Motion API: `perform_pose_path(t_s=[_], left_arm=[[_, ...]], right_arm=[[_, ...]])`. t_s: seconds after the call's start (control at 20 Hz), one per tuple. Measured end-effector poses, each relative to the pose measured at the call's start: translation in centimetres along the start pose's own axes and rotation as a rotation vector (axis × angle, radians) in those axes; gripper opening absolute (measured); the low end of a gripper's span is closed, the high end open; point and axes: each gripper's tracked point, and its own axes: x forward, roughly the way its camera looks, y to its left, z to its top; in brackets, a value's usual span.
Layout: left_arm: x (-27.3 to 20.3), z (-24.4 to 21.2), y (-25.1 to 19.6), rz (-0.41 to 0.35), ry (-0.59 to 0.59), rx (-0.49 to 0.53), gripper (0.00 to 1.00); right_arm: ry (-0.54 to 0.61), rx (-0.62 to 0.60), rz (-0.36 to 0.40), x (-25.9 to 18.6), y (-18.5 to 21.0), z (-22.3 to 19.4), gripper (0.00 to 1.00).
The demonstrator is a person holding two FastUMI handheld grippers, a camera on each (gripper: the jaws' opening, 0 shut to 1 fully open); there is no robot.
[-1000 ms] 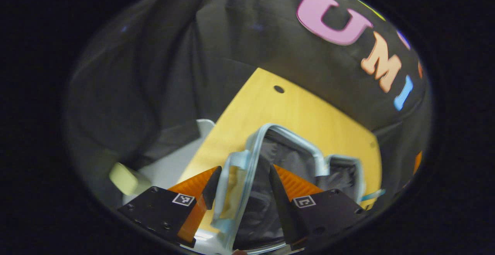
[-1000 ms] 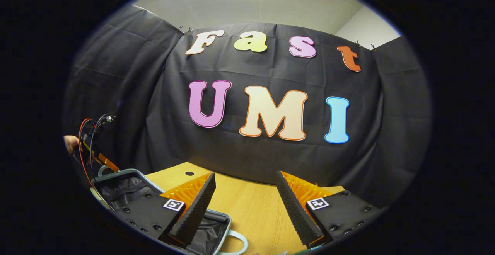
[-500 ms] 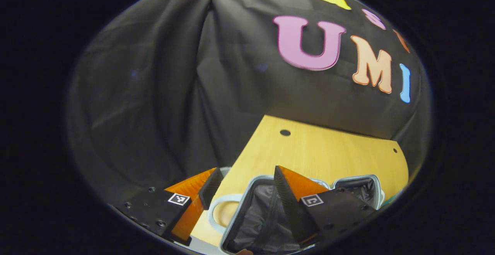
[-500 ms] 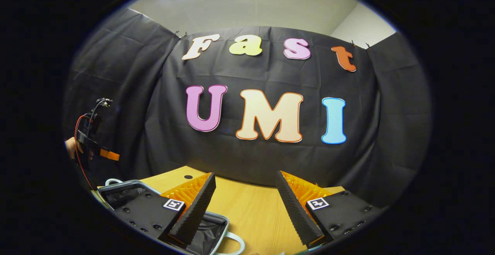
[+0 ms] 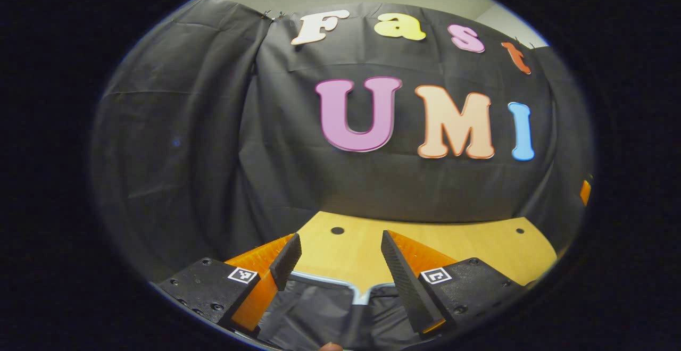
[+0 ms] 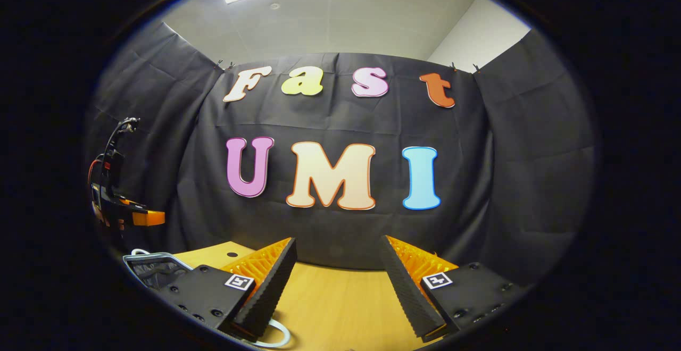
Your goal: First open the suitcase, pack the skin care products into it, and then close the suitcase.
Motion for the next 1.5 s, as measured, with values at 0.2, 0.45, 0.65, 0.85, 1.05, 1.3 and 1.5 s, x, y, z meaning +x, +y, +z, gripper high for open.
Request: perform_pose_path(t_s=[0.2,0.45,0.65,0.85,1.05,1.3,1.5], left_arm=[[-2.1,-1.4,-9.1,-0.096,0.016,0.013,0.95],[-4.3,-5.1,-19.6,-0.226,0.089,0.08,0.95],[-6.1,-9.1,-26.5,-0.334,0.17,0.084,0.95],[-7.6,-14.8,-31.5,-0.397,0.291,0.069,0.94],[-9.6,-19.3,-34.2,-0.431,0.384,0.043,0.94],[-10.5,-24.8,-35.3,-0.43,0.473,0.022,0.96],[-10.4,-29.5,-35.8,-0.412,0.546,-0.002,0.74]], right_arm=[[-0.009,0.004,-0.002,-0.9,-5.3,0.4,0.98],[0.007,0.029,-0.012,-1.5,-11.0,-0.5,0.98],[0.035,0.03,-0.003,-2.0,-13.8,-1.6,0.98],[0.057,0.013,0.031,-2.7,-15.4,-2.9,0.98],[0.099,0.004,0.065,-3.4,-16.7,-4.9,0.99],[0.138,-0.008,0.105,-4.4,-16.9,-6.5,0.99],[0.163,0.009,0.2,-6.0,-14.6,-8.3,0.99]])
